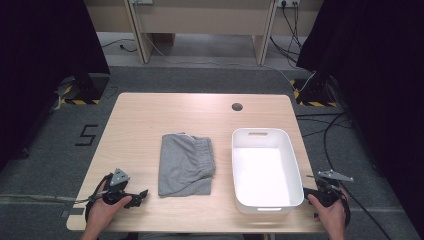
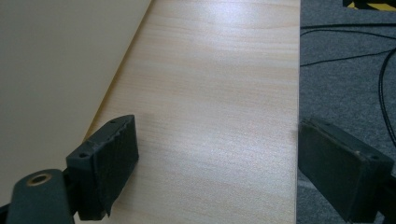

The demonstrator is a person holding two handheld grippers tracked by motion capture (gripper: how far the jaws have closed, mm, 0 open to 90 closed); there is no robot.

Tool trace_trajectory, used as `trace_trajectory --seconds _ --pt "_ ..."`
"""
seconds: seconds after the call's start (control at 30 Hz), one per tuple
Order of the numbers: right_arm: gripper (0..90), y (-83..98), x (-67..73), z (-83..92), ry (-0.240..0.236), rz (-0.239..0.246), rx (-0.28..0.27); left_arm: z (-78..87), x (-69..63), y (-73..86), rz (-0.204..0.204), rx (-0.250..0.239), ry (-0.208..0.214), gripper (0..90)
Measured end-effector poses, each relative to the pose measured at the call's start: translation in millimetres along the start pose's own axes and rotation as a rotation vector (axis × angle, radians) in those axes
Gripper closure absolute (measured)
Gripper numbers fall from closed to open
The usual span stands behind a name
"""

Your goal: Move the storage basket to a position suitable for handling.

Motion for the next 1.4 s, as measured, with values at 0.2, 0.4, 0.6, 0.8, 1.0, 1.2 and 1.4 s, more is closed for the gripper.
trace_trajectory --seconds 0.2,0.4,0.6,0.8,1.0,1.2,1.4 --pt "14.3 0.0 0.2 -0.2 0.0 -0.002 0.0 0.0 0.0 0.0 0.0 0.0 0.0 0.0" --pt "14.3 -0.1 -0.1 -0.3 -0.001 -0.007 0.002 0.3 0.2 -0.1 -0.002 0.001 0.006 0.0" --pt "14.3 -0.1 -0.3 -0.3 0.0 -0.014 0.004 1.8 2.6 -2.1 0.012 -0.036 0.001 12.2" --pt "14.2 -0.2 -0.2 -0.2 -0.005 -0.024 0.008 1.8 3.4 -13.9 0.049 -0.072 0.012 14.6" --pt "14.3 -0.2 -0.3 -0.2 -0.005 -0.024 0.009 -7.7 1.1 -33.3 0.004 -0.087 0.006 14.7" --pt "14.2 -0.2 -0.3 -0.2 -0.005 -0.025 0.009 -20.6 3.8 -54.5 0.01 -0.122 0.054 14.7" --pt "14.2 -0.2 -0.5 -0.2 -0.007 -0.027 0.009 -35.1 2.4 -77.3 -0.042 -0.144 0.044 17.1"
Point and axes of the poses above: each handheld gripper's, and its own axes: z roughly backward along the jaws, y roughly out of its underside, x roughly to its left, the point moved 1 cm from there along -z, roughly forward along the jaws, and after that the axes turned 5 degrees about -x, right-handed, at the moved point
